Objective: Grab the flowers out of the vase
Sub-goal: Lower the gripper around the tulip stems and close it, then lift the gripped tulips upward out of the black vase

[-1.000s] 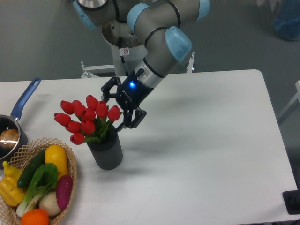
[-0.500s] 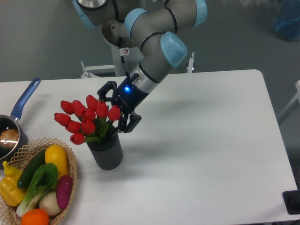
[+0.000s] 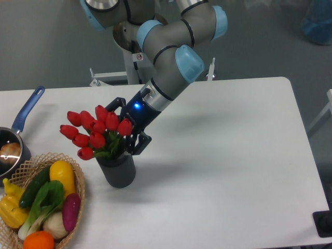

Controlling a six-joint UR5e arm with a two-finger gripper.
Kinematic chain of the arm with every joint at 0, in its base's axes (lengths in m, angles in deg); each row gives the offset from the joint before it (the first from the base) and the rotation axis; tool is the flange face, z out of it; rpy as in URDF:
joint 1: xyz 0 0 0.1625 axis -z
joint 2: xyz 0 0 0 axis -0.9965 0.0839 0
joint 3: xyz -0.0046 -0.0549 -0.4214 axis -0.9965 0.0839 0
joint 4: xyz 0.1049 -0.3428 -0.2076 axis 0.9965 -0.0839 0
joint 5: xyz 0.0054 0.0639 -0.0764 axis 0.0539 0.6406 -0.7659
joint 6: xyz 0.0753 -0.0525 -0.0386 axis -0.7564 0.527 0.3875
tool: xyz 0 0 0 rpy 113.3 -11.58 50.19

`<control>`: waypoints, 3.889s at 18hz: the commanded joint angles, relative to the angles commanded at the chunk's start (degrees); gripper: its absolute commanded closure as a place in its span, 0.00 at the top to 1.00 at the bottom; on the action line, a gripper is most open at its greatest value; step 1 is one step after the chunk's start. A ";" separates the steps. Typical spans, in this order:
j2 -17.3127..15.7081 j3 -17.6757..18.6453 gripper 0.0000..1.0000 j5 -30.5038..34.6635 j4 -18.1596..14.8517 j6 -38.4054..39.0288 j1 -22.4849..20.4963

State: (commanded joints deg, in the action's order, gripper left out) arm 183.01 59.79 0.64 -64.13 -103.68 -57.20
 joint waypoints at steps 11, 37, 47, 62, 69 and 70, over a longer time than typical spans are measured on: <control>0.00 0.79 1.00 -4.40 -0.09 0.09 -0.44; 0.00 0.79 0.31 -4.83 -0.17 0.53 -1.14; -1.67 0.79 0.35 -8.26 -0.70 0.70 -2.72; -5.54 0.09 0.35 -18.54 -0.70 10.37 -6.59; -5.98 0.00 0.34 -21.01 -0.70 12.66 -6.77; -5.98 0.00 0.34 -21.01 -0.70 12.74 -6.77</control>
State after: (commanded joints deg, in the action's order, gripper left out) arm 177.03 59.79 -20.37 -64.83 -90.94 -63.96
